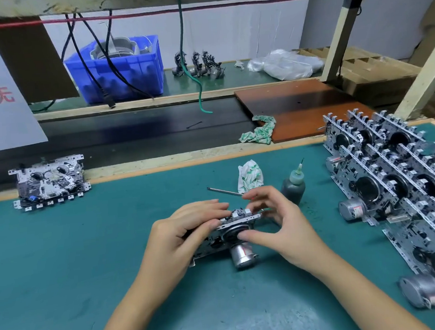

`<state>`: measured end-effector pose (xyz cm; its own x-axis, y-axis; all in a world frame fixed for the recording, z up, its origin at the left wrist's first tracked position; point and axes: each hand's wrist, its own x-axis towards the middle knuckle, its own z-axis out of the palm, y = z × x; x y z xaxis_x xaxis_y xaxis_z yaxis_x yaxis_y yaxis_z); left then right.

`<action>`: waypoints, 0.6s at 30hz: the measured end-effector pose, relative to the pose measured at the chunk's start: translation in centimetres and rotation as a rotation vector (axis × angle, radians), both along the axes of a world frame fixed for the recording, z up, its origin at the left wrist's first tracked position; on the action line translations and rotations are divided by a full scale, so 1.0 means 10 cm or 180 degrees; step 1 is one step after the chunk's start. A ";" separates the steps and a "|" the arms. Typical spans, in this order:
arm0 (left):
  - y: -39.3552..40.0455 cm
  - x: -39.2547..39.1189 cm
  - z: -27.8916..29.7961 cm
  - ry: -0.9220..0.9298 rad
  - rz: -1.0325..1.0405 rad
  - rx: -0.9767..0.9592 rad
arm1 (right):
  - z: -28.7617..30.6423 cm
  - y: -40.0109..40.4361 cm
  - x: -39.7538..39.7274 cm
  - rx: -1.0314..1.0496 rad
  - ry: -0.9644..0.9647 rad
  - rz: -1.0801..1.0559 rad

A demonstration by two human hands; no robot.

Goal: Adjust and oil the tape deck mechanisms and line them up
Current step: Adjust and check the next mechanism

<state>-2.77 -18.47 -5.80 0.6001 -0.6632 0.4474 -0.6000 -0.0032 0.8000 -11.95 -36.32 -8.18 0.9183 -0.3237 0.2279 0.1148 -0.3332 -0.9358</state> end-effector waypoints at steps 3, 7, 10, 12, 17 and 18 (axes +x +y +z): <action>-0.01 0.00 -0.01 -0.0057 0.0000 -0.0021 | 0.01 0.00 0.03 -0.0119 0.0118 0.0211; -0.02 0.01 -0.02 -0.0004 -0.0015 -0.0044 | 0.03 0.00 0.07 -0.0018 0.0179 0.0351; -0.02 0.00 -0.02 0.0114 -0.0053 -0.0062 | 0.02 0.01 0.06 0.0251 0.0115 0.0442; -0.02 0.01 -0.02 0.0139 -0.0074 -0.0069 | 0.01 0.02 0.06 0.0443 0.0121 0.0500; -0.03 0.01 -0.03 0.0173 -0.0066 -0.0066 | 0.04 0.02 0.08 0.0563 0.0221 0.0531; -0.03 0.01 -0.03 0.0189 -0.0072 -0.0075 | 0.05 0.02 0.08 0.0581 0.0217 0.0535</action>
